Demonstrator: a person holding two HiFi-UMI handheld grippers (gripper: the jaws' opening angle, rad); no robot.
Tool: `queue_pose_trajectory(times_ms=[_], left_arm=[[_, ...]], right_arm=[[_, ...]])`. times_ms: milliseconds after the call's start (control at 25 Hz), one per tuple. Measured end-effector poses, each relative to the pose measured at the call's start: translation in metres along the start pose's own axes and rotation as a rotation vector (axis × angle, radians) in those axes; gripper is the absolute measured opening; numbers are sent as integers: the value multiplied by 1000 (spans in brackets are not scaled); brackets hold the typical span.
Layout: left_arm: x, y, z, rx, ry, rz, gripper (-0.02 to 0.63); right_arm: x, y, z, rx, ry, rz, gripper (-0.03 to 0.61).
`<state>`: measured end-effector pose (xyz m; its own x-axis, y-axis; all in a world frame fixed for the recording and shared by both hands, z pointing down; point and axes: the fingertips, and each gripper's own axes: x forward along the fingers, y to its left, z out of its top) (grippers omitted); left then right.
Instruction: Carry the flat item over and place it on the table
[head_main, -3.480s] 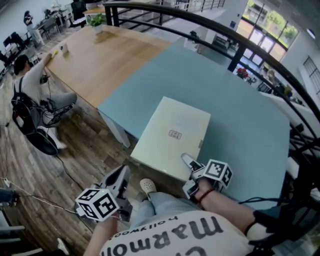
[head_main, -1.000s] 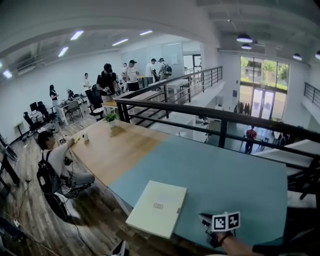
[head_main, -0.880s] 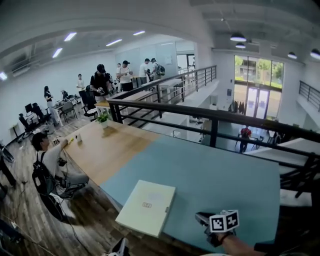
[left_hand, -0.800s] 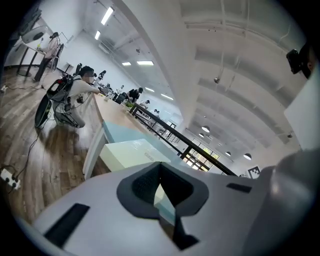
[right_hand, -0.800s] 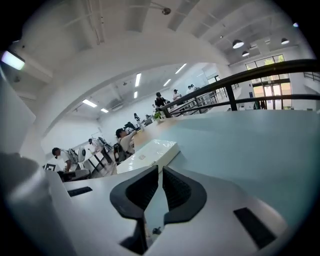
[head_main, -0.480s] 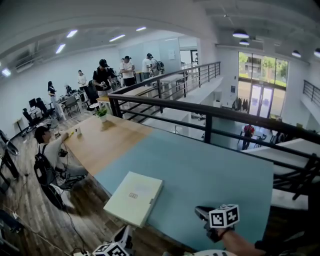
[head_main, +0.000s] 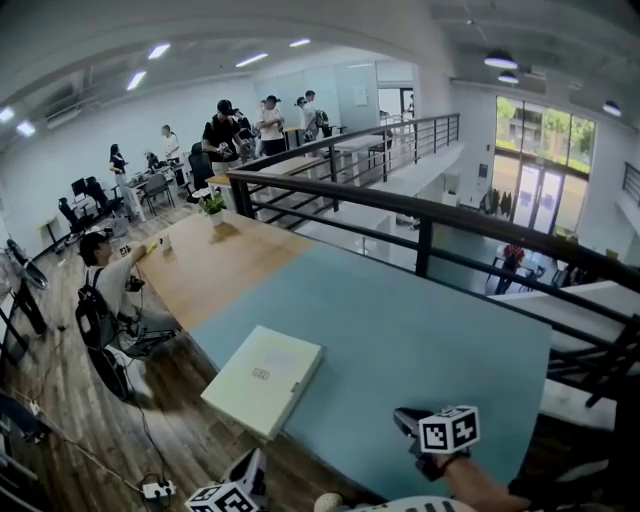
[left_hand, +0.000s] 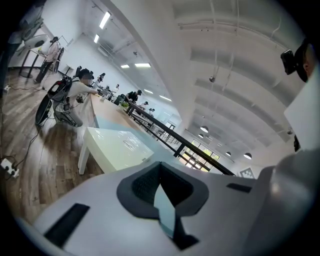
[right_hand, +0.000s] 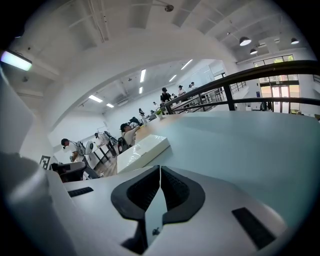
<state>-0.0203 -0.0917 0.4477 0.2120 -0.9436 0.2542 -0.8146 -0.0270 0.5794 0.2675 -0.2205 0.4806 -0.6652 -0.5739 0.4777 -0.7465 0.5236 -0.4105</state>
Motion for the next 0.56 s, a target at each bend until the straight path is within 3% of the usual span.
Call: queue_pose_trajectory(times_ms=[360,560], left_arm=[[32,12,36,16,-18,1,3],[42,34,45,3,-32,12,3]], right_arm=[[26,-4,22,-61,31,-3,40],[46,-2,28,-40,32,7,40]])
